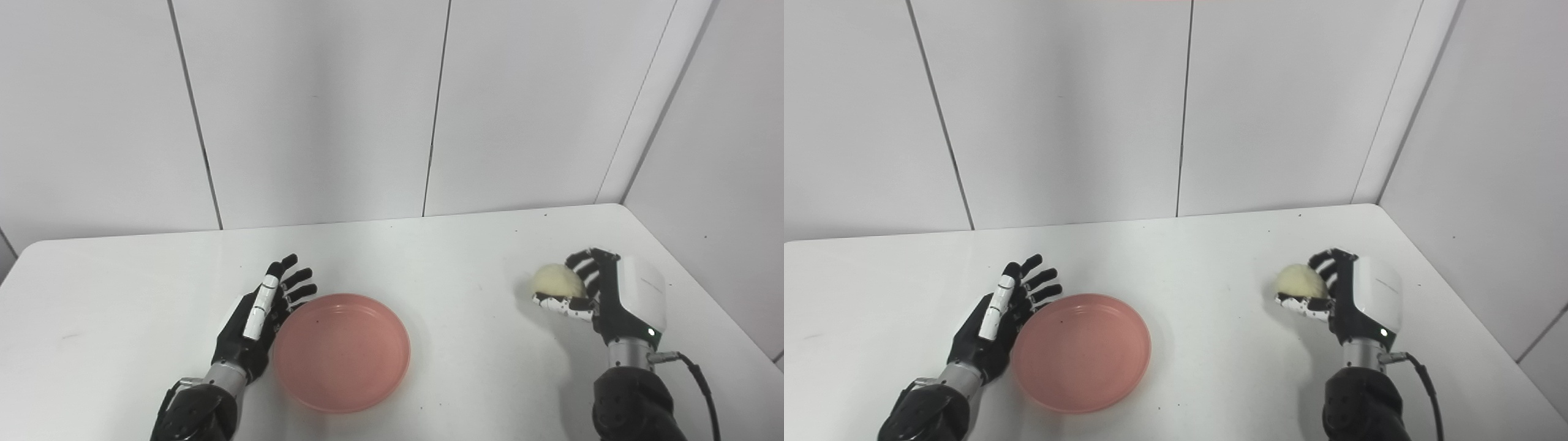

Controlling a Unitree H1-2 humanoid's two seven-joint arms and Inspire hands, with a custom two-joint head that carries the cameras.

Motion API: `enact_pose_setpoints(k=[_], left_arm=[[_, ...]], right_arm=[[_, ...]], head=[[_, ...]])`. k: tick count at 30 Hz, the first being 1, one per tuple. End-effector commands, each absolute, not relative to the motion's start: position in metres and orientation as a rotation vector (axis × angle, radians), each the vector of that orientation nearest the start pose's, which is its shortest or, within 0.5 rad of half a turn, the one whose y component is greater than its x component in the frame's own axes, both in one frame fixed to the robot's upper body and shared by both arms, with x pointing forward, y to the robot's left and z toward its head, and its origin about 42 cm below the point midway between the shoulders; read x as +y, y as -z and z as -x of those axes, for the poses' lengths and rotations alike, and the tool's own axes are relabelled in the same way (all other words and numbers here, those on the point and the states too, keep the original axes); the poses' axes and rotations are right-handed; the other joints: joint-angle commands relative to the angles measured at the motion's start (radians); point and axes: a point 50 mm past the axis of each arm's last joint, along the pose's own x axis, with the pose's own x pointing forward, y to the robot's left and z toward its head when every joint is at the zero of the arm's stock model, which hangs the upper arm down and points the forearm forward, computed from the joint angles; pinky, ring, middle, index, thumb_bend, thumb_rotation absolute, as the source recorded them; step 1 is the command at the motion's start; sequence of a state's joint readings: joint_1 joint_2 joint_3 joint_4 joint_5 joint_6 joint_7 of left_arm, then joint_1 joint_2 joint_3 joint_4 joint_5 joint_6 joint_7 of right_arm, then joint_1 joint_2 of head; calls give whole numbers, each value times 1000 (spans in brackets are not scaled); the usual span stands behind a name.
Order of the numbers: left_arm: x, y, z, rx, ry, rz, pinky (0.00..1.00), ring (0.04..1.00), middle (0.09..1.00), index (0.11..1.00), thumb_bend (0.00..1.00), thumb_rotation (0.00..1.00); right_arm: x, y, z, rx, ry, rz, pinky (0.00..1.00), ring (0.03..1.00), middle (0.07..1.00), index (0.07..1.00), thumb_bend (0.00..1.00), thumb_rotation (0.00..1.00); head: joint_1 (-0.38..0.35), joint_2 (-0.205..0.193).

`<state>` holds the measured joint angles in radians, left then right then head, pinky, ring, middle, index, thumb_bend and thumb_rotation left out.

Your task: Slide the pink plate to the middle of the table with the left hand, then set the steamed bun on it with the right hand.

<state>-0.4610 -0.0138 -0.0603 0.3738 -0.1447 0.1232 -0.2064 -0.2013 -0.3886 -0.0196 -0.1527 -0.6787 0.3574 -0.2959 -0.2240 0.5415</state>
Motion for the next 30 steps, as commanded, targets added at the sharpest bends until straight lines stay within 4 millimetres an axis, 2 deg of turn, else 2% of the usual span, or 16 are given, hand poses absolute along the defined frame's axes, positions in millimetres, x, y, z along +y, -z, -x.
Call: enact_pose_setpoints(k=[1, 11, 19, 22, 25, 30], left_arm=[[131, -134, -419, 100, 401, 94, 745, 814, 863, 907, 708, 901], [119, -128, -420, 116, 407, 81, 749, 816, 869, 909, 690, 917], [102, -125, -420, 113, 418, 92, 747, 810, 861, 905, 698, 898], [96, -123, -420, 113, 421, 92, 748, 809, 857, 903, 707, 888], [91, -123, -420, 113, 421, 89, 744, 801, 850, 899, 717, 883], [85, -123, -420, 112, 426, 84, 748, 787, 837, 896, 719, 882]], right_arm=[[-330, -247, -332, -323, 542, 1007, 276, 333, 429, 489, 519, 161], [-308, -254, -332, -433, 431, 940, 284, 336, 430, 489, 520, 160], [-267, -274, -344, -508, 267, 909, 235, 290, 395, 487, 518, 155], [-246, -279, -350, -518, 204, 918, 216, 273, 374, 488, 515, 152], [-232, -278, -354, -522, 138, 891, 217, 278, 383, 488, 515, 150], [-203, -266, -363, -533, 35, 915, 218, 281, 387, 488, 518, 149]], head=[[6, -3], [37, -14], [111, -19], [124, -17], [146, -13], [170, -9]])
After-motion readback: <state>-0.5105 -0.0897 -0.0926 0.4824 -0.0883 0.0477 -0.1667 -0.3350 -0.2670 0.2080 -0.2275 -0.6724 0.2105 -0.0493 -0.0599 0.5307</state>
